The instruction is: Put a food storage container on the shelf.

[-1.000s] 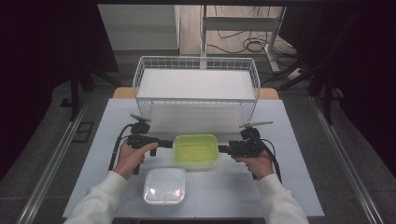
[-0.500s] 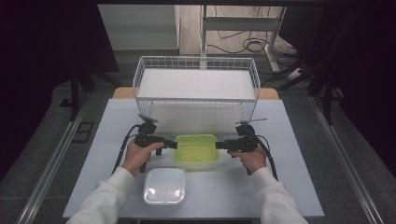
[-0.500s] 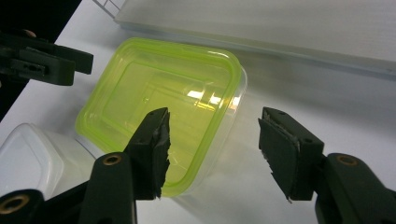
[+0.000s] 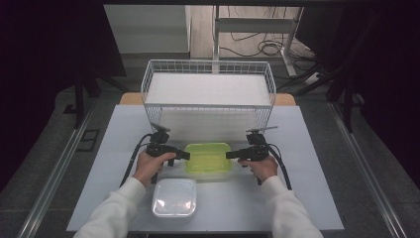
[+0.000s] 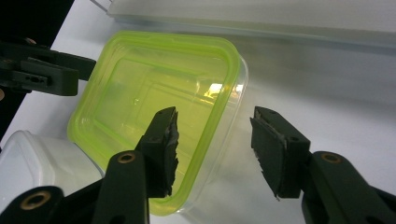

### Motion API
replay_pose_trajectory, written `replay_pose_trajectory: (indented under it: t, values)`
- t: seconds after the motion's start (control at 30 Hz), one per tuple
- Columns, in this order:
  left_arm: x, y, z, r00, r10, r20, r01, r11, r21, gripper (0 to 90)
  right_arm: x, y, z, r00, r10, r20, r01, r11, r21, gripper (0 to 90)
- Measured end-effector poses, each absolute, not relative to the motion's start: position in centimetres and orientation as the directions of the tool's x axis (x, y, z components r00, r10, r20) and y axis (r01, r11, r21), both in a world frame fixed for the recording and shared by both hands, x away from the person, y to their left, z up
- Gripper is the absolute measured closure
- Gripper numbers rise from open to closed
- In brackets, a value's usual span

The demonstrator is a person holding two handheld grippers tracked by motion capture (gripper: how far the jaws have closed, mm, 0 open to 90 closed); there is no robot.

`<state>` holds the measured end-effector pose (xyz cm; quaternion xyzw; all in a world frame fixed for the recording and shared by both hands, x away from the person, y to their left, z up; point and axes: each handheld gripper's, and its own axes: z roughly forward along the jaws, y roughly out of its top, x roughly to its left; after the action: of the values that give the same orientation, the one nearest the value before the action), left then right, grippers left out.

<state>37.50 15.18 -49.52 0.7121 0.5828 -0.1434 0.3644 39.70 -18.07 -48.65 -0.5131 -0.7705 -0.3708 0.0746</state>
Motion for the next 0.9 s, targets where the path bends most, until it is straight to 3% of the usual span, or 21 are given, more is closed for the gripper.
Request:
replay_pose_trajectory:
  t: [0.27, 0.47, 0.7, 0.9]
  values:
    - [37.8, 14.9, -50.2, 0.292, 0.701, -0.65, 0.939, -0.082, 0.334, 54.0, 40.0, -17.9, -49.3, -0.444, 0.721, 0.532, 0.865, 0.191, 0.463, 58.1]
    - [37.9, 14.7, -50.4, 0.28, 0.685, -0.672, 0.946, -0.077, 0.316, 64.0, 40.1, -17.8, -49.7, -0.436, 0.707, 0.557, 0.877, 0.193, 0.441, 67.5]
    - [37.7, 14.6, -50.2, 0.284, 0.677, -0.679, 0.943, -0.07, 0.324, 70.2, 40.0, -18.3, -49.9, -0.382, 0.683, 0.622, 0.902, 0.131, 0.41, 73.5]
    - [37.6, 14.5, -50.1, 0.293, 0.675, -0.677, 0.935, -0.053, 0.352, 73.8, 39.5, -18.5, -49.4, -0.402, 0.689, 0.603, 0.886, 0.127, 0.446, 77.3]
